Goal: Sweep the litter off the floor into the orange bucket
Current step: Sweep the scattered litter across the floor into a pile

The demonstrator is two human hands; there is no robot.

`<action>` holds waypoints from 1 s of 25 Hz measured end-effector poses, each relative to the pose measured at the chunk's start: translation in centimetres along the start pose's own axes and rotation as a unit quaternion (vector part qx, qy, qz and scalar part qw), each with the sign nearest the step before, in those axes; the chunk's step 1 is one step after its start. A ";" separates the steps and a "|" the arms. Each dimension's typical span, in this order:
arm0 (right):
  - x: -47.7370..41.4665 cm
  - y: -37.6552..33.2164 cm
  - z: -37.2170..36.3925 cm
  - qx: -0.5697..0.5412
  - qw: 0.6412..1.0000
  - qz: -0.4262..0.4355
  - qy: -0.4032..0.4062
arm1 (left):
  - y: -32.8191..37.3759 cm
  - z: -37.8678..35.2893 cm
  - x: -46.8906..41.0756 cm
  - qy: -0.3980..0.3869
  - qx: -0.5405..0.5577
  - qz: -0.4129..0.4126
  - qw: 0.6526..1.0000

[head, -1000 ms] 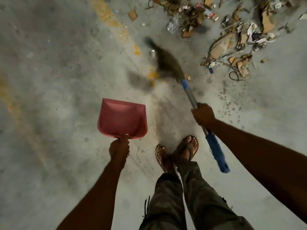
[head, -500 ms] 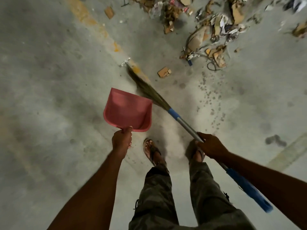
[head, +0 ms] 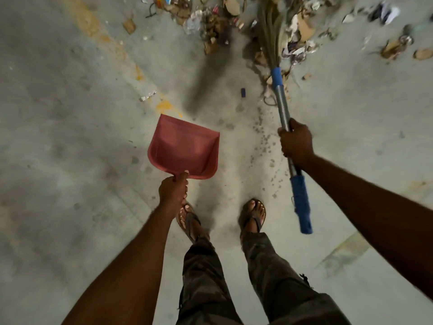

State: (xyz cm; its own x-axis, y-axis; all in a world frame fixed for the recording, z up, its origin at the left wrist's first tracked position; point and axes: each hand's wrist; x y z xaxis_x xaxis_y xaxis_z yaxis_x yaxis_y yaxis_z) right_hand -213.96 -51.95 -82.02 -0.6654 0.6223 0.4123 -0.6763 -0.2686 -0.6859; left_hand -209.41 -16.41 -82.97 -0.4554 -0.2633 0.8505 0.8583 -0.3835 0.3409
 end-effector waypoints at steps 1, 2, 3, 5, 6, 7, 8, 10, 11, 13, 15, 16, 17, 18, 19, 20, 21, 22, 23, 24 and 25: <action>0.3 -1.0 0.2 -0.013 1.000 0.008 0.005 | 1.0 -0.3 0.5 0.002 0.004 -0.006 1.000; 0.8 -1.9 0.3 -0.027 1.000 0.015 0.000 | 1.6 -0.3 0.9 0.005 0.007 -0.011 1.000; 1.4 -2.9 0.3 -0.032 0.999 0.022 -0.016 | 2.1 0.0 1.3 0.012 0.014 -0.010 1.000; 3.0 -4.2 -0.5 0.007 0.996 0.048 -0.073 | 2.1 1.4 1.6 0.038 0.027 -0.001 0.999; 3.9 -5.1 -1.5 0.032 0.991 0.064 -0.112 | 1.8 2.7 1.5 0.054 0.034 0.005 0.998; 4.6 -5.4 -2.1 0.055 0.984 0.079 -0.150 | 1.4 3.3 1.6 0.061 0.035 0.010 0.997; 5.2 -6.2 -3.5 0.075 0.974 0.100 -0.190 | 1.1 4.6 1.3 0.070 0.044 0.014 0.996; 5.8 -8.1 -7.5 0.121 0.944 0.133 -0.277 | 0.4 7.6 0.0 0.092 0.067 0.027 0.993; 5.8 -9.0 -9.6 0.132 0.931 0.136 -0.312 | 0.0 9.0 -0.9 0.102 0.076 0.037 0.991; 4.7 -10.5 -13.9 0.137 0.917 0.110 -0.359 | -0.2 11.6 -2.9 0.109 0.092 0.054 0.988; 2.7 -11.2 -17.7 0.125 0.929 0.037 -0.347 | 0.2 13.7 -5.1 0.105 0.101 0.067 0.987; 1.8 -11.5 -19.3 0.112 0.943 -0.002 -0.314 | 0.4 14.5 -6.2 0.100 0.106 0.071 0.987; 1.2 -11.9 -20.7 0.103 0.956 -0.024 -0.275 | 0.6 15.3 -7.2 0.096 0.110 0.072 0.987; 1.0 -12.6 -22.1 0.104 0.967 -0.021 -0.232 | 1.0 16.1 -8.2 0.093 0.114 0.071 0.987; 1.1 -13.2 -23.3 0.108 0.976 -0.002 -0.191 | 1.3 16.8 -9.0 0.089 0.117 0.070 0.987; 1.7 -14.4 -24.5 0.106 0.982 0.022 -0.154 | 1.7 17.6 -9.9 0.083 0.122 0.073 0.986; 2.6 -15.6 -25.4 0.090 0.987 0.036 -0.126 | 2.1 18.2 -10.6 0.078 0.127 0.073 0.986; 3.5 -16.6 -26.2 0.061 0.992 0.038 -0.108 | 2.5 18.6 -11.1 0.074 0.130 0.075 0.986; 4.4 -17.5 -26.9 0.036 0.994 0.039 -0.098 | 2.9 19.1 -11.5 0.073 0.135 0.077 0.985; 5.2 -18.3 -27.5 0.020 0.994 0.042 -0.102 | 3.3 19.6 -11.9 0.074 0.140 0.079 0.984; 6.0 -19.1 -28.2 0.020 0.991 0.051 -0.121 | 3.8 20.3 -12.4 0.077 0.145 0.082 0.983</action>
State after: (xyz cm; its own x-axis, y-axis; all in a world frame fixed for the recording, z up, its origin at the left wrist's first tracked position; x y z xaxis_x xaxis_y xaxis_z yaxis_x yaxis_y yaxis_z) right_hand -196.10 -22.35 -83.39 -0.7835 0.3977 0.4776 -0.6111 -0.3531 -0.7085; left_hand -195.72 3.35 -84.08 -0.3171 -0.4390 0.8407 0.9441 -0.0616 0.3239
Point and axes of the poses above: each hand's wrist, its own x-axis away from the middle knuckle, its own z-axis out of the back of the hand, y = z × x, and after that the axes turned 10 degrees about z, right-handed
